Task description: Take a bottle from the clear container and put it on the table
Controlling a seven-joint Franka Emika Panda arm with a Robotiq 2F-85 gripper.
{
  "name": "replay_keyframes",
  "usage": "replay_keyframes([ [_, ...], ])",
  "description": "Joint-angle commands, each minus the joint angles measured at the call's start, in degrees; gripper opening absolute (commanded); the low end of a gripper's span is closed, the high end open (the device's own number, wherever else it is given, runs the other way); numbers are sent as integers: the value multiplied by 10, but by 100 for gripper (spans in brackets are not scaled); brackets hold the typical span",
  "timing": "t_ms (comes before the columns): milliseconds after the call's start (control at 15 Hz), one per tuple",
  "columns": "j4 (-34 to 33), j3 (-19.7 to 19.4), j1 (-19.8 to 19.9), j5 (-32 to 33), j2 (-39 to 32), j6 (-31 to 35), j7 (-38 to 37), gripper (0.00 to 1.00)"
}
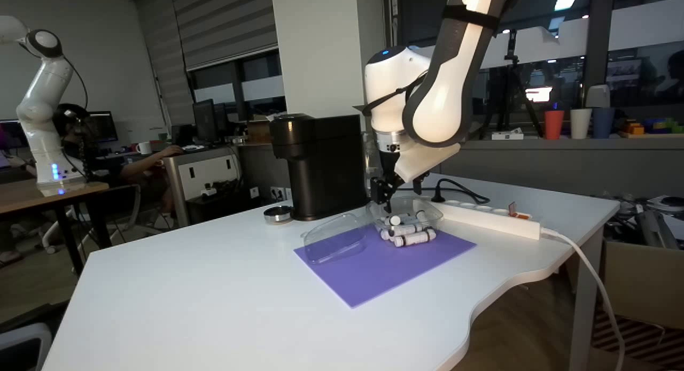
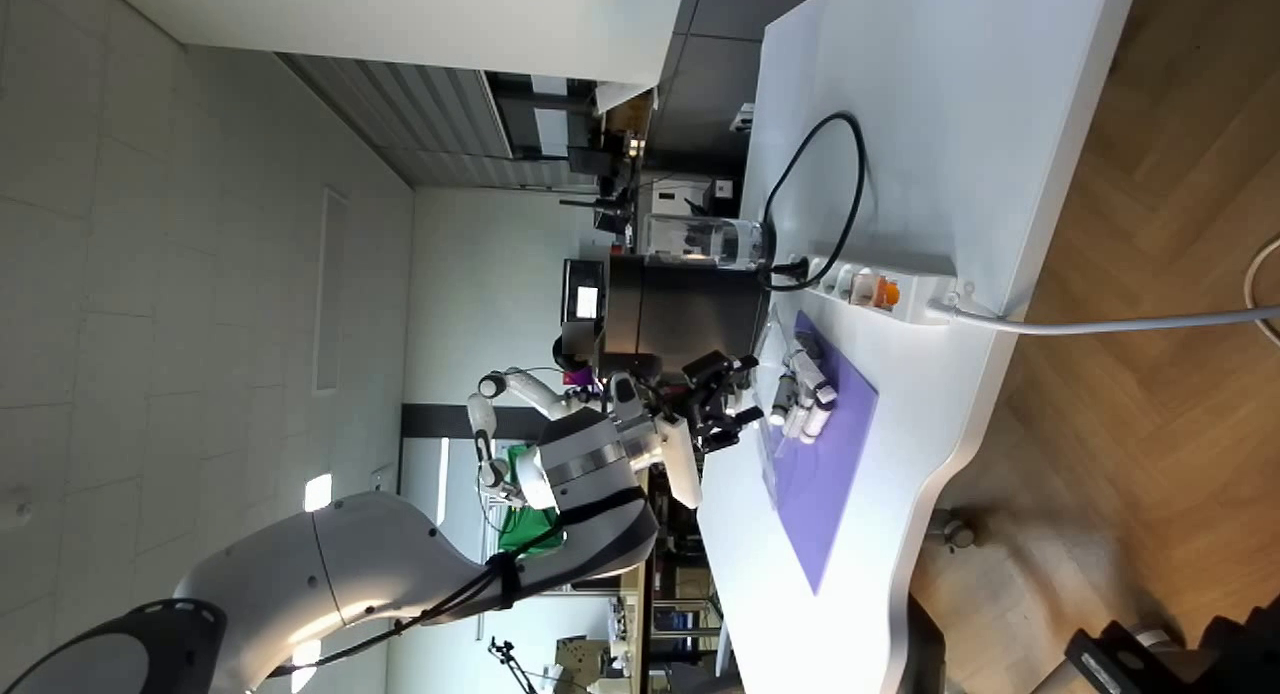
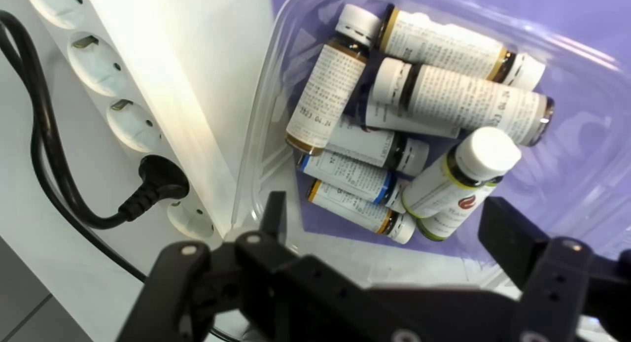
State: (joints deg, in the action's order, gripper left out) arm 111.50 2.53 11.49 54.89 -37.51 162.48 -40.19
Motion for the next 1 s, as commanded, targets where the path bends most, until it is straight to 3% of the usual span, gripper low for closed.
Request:
replay_keyframes([
  [0,-17,6,7,-8,-11,1,15,100],
  [600,-21,0,3,1,-28,30,8,100],
  [667,-21,0,3,2,-30,32,8,93],
  [733,-22,-2,1,4,-31,35,8,74],
  [933,-23,3,6,-3,-33,37,15,53],
])
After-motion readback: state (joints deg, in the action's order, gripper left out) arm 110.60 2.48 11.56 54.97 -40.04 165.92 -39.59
